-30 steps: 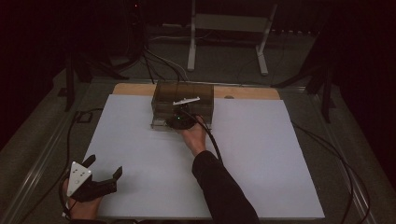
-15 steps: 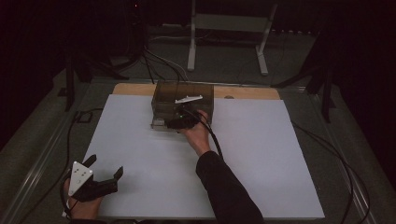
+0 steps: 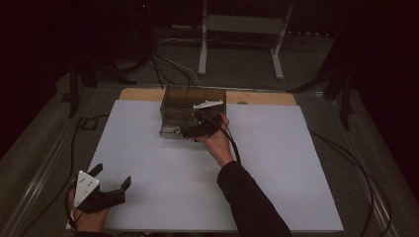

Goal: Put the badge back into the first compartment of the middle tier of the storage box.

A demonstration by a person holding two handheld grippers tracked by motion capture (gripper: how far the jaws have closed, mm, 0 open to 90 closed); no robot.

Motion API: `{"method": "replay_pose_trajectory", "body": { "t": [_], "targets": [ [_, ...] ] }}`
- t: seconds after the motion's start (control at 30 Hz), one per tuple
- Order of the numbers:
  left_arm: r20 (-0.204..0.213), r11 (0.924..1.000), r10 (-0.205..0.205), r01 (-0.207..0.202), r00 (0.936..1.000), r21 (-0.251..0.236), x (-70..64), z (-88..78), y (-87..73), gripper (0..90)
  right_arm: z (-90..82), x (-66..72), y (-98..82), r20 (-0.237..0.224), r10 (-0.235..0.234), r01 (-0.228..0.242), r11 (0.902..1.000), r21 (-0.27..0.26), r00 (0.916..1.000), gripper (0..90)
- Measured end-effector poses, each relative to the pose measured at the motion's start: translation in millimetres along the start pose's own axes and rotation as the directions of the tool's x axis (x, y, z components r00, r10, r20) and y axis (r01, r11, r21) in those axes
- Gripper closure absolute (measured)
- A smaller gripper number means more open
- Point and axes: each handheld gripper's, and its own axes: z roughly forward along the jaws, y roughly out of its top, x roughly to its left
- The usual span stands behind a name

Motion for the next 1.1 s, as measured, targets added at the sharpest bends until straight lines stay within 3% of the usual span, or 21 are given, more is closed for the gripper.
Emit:
{"method": "replay_pose_trajectory", "body": {
  "t": [0.3, 0.63, 1.0, 1.03, 1.1],
  "targets": [
    [-0.002, 1.0000, 0.000, 0.000, 1.0000, 0.003, -0.2, 0.2, -0.2, 0.3, -22.3, -8.0, -9.7, 0.033, -0.037, 0.037, 0.9993, 0.000, 0.9988, 0.0],
    [-0.002, 1.0000, 0.000, 0.000, 1.0000, 0.007, -1.0, 0.9, -0.5, 0.4, -50.1, -26.2, -31.0, 0.053, -0.028, 0.030, 0.9992, -0.028, 0.9982, 0.0],
    [-0.003, 1.0000, -0.001, 0.001, 1.0000, 0.007, -1.0, 0.7, -0.5, 0.3, -73.6, -33.0, -50.6, 0.067, -0.036, 0.040, 0.9978, -0.052, 0.9971, 0.0],
    [-0.003, 1.0000, -0.001, 0.001, 1.0000, 0.006, -1.0, 0.7, -0.4, 0.3, -84.6, -37.4, -61.1, 0.082, -0.035, 0.040, 0.9972, -0.063, 0.9961, 0.0],
    [-0.003, 1.0000, -0.001, 0.001, 1.0000, 0.006, -0.9, 0.7, -0.4, 0.3, -90.6, -39.8, -66.8, 0.089, -0.032, 0.038, 0.9969, -0.069, 0.9955, 0.0]
  ]
}}
